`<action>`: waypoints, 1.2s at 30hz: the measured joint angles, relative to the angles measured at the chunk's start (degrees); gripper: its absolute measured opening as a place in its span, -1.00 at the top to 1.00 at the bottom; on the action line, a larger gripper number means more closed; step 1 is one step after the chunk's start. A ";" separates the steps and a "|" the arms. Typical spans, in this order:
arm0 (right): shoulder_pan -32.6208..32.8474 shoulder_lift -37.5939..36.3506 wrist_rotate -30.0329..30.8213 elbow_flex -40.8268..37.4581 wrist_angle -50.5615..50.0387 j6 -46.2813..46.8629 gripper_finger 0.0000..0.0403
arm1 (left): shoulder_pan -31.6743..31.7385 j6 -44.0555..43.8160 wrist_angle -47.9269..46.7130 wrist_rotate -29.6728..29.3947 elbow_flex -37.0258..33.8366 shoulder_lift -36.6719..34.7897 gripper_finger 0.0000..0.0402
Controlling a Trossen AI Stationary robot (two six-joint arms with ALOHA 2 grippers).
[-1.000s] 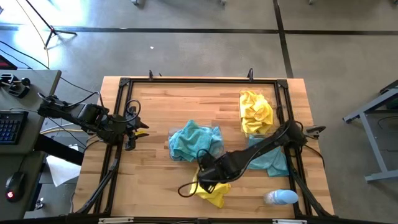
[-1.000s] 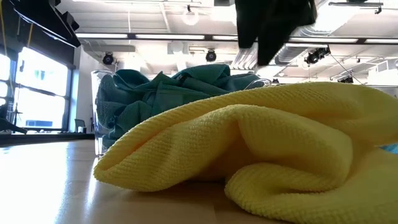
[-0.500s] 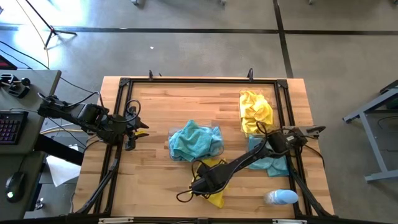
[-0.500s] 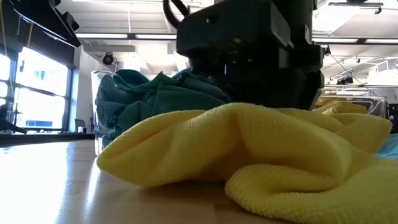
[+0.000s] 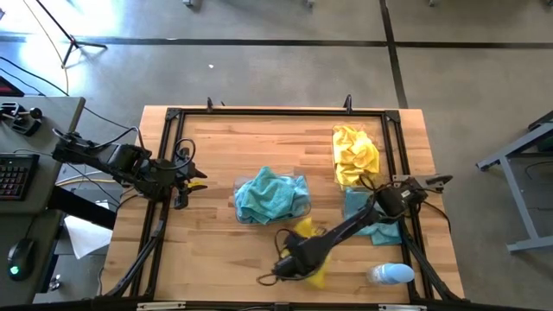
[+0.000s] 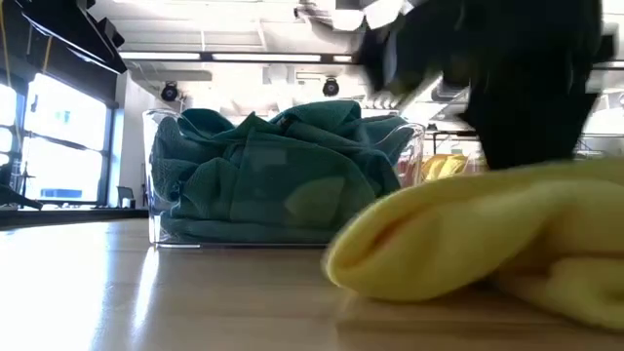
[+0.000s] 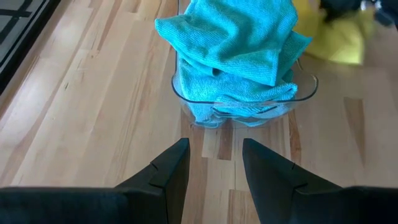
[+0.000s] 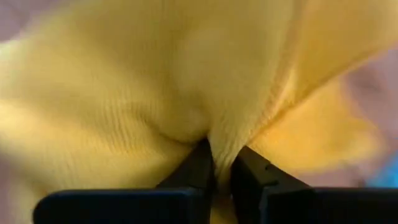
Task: Sort microfiber towel by color & place in baskets
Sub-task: Put the yellow towel into the top transparent bin
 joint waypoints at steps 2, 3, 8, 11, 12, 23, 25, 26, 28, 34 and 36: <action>1.25 -3.00 4.90 -0.14 -4.51 3.98 0.83 | -0.02 0.12 -0.02 -0.04 0.00 0.02 0.33; 1.92 -5.15 7.62 0.13 -6.79 6.46 0.86 | 0.00 0.65 0.01 -0.05 0.00 0.02 0.33; 5.01 -12.97 22.71 0.09 -18.38 17.37 0.96 | 0.00 3.52 0.29 -0.39 0.00 0.00 0.33; 4.76 -19.60 31.83 -2.60 -18.08 17.24 0.96 | -0.01 3.50 0.34 -1.72 0.00 0.01 0.33; 4.18 -21.73 33.89 -3.62 -18.31 18.12 0.97 | 0.00 3.50 0.44 -2.07 0.00 0.00 0.33; -4.56 -48.07 39.37 -31.82 -18.01 25.05 0.99 | -0.01 2.96 0.69 -3.71 0.00 0.01 0.33; -6.17 -52.97 39.54 -35.77 -17.69 27.57 0.99 | 0.00 2.97 0.70 -3.91 0.00 0.00 0.33; -7.03 -55.29 39.53 -37.49 -17.52 28.09 0.99 | 0.00 2.96 0.69 -4.11 0.00 0.01 0.33; -8.52 -58.90 39.15 -40.53 -16.15 28.21 0.99 | -0.01 2.97 0.68 -5.25 0.00 0.01 0.33; -13.59 -64.68 40.57 -48.35 -16.42 30.20 0.99 | 0.00 2.97 0.68 -10.76 0.00 0.00 0.33; -15.19 -64.88 43.29 -51.02 -15.88 30.60 0.99 | 0.00 2.99 0.68 -11.25 0.00 0.00 0.33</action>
